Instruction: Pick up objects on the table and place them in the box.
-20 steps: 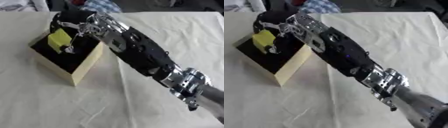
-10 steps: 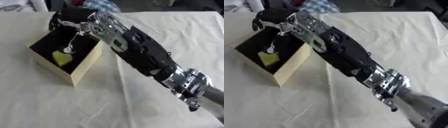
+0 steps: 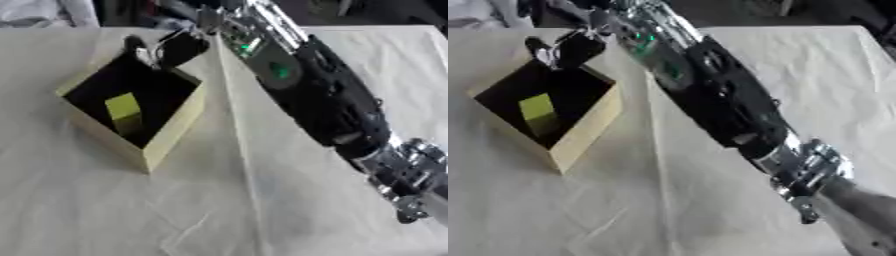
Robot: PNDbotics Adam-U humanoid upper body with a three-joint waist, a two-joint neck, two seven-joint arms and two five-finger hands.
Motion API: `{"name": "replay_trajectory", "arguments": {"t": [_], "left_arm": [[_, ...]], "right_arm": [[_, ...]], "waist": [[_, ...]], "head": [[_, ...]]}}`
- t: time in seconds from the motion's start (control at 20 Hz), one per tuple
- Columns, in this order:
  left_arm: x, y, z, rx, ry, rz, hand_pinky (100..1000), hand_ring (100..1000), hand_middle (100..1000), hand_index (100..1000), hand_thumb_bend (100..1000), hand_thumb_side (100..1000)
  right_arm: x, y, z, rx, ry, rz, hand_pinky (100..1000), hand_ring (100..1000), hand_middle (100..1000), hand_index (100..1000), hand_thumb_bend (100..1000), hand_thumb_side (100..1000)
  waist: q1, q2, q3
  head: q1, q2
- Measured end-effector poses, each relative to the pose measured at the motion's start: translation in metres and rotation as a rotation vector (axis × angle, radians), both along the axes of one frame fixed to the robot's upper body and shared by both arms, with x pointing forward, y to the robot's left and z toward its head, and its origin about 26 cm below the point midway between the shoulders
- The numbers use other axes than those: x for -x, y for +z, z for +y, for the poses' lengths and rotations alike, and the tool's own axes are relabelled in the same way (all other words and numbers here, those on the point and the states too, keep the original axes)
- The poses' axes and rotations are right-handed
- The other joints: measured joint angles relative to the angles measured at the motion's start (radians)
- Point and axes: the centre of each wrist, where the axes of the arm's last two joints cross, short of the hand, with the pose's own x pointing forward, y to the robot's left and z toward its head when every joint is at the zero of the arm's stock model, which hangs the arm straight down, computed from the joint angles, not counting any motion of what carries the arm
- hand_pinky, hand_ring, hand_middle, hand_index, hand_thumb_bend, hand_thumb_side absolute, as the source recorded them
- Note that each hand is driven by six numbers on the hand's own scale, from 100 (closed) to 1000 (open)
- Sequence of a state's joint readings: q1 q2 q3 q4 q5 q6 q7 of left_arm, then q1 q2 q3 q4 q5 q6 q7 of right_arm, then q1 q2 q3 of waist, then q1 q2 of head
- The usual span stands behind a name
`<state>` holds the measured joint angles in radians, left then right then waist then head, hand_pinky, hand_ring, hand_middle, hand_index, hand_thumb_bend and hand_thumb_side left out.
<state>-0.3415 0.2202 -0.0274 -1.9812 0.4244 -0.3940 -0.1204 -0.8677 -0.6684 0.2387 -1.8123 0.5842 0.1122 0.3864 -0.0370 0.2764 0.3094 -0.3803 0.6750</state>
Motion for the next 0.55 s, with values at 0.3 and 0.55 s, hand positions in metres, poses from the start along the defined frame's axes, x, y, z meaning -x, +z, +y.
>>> {"name": "replay_trajectory", "arguments": {"t": [0.3, 0.55], "left_arm": [[0.003, -0.008, 0.007, -0.023, 0.045, 0.037, 709, 784, 845, 690, 100, 718], [0.005, -0.015, 0.012, -0.040, 0.081, 0.065, 708, 789, 848, 688, 100, 723]], "right_arm": [[0.039, 0.017, -0.038, -0.186, 0.024, -0.086, 663, 718, 619, 788, 100, 512], [0.047, 0.012, -0.073, -0.278, 0.000, -0.165, 659, 715, 618, 784, 100, 499]], "waist": [[0.010, -0.017, -0.034], [0.017, -0.027, -0.065]], "head": [[0.061, 0.001], [0.098, 0.004]]}}
